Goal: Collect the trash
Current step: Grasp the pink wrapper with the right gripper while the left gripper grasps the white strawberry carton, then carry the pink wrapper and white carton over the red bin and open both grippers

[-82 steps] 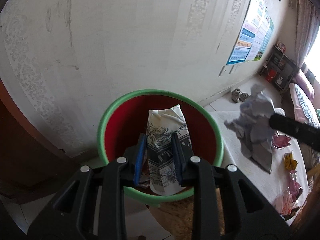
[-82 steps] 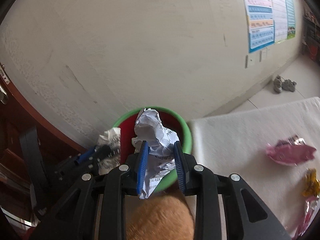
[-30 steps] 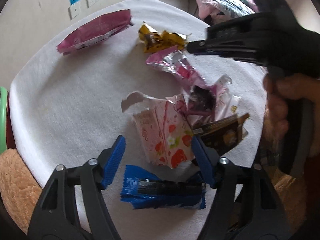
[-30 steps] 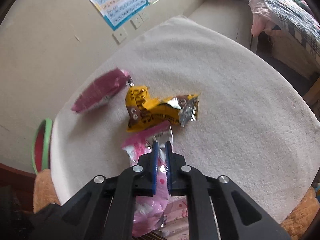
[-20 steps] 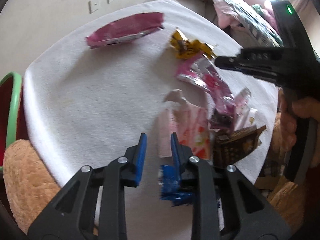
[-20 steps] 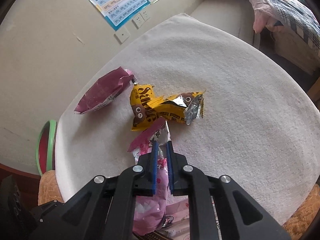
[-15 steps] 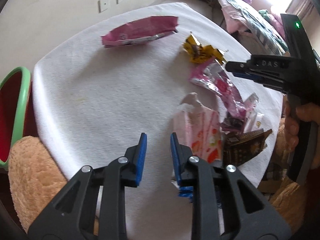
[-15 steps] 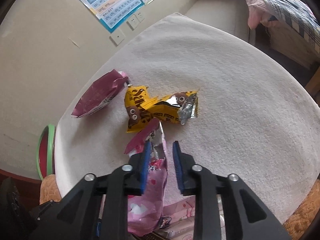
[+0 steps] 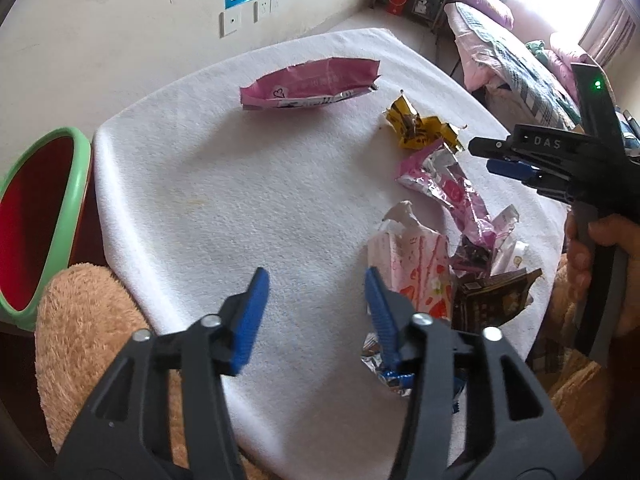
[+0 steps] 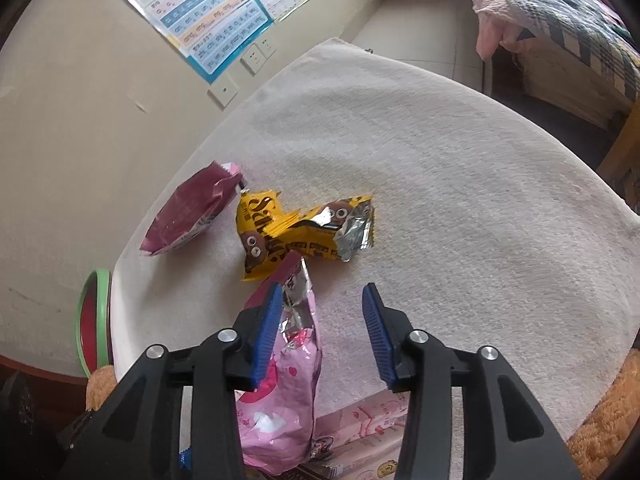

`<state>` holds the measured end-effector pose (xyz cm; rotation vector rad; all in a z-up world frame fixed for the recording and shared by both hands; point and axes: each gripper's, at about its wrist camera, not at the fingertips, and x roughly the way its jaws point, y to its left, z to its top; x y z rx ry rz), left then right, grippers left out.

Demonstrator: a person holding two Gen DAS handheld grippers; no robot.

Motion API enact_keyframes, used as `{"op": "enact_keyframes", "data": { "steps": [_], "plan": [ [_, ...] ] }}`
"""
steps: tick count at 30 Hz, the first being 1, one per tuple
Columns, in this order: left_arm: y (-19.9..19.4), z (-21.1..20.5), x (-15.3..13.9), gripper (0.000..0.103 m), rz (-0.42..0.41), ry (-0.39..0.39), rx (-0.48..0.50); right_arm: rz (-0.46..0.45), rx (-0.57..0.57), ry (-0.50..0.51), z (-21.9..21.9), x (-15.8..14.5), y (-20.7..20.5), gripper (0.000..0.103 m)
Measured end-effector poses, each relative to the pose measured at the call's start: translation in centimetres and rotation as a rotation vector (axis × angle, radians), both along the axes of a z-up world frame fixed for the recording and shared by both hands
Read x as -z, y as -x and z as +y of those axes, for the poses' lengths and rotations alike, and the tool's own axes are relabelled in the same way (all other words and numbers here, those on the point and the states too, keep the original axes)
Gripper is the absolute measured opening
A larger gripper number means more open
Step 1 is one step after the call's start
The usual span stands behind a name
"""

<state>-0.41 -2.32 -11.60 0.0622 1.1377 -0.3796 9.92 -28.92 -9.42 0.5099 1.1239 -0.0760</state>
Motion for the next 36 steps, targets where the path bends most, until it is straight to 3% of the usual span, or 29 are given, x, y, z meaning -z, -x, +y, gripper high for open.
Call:
{"op": "enact_keyframes", "data": {
  "steps": [9,13,16,22,26,36],
  "plan": [
    [-0.8,-4.7,0.5,0.062,0.026,0.012,0.184,0.011,0.009,0.018,-0.3,0.3,0.1,0.042],
    [-1.1,-7.9,2.7,0.064,0.094,-0.040,0.275,0.018,0.000,0.006,-0.1,0.5,0.2,0.043],
    [-0.8,-9.6,4.4,0.063,0.097,-0.101,0.312,0.021,-0.019,-0.016,0.3,0.4,0.4,0.049],
    [-0.8,-8.4,4.3,0.053,0.090,-0.086,0.239,0.006,-0.071,-0.060,1.9,-0.4,1.6,0.054],
    [-1.4,-5.6,3.2,0.052,0.071,-0.054,0.131,0.053,-0.116,-0.120,3.3,0.7,2.0,0.055],
    [-1.2,-0.1,-1.0,0.053,-0.040,-0.018,-0.008,0.122,-0.159,-0.085,5.0,2.6,1.9,0.056]
  ]
}}
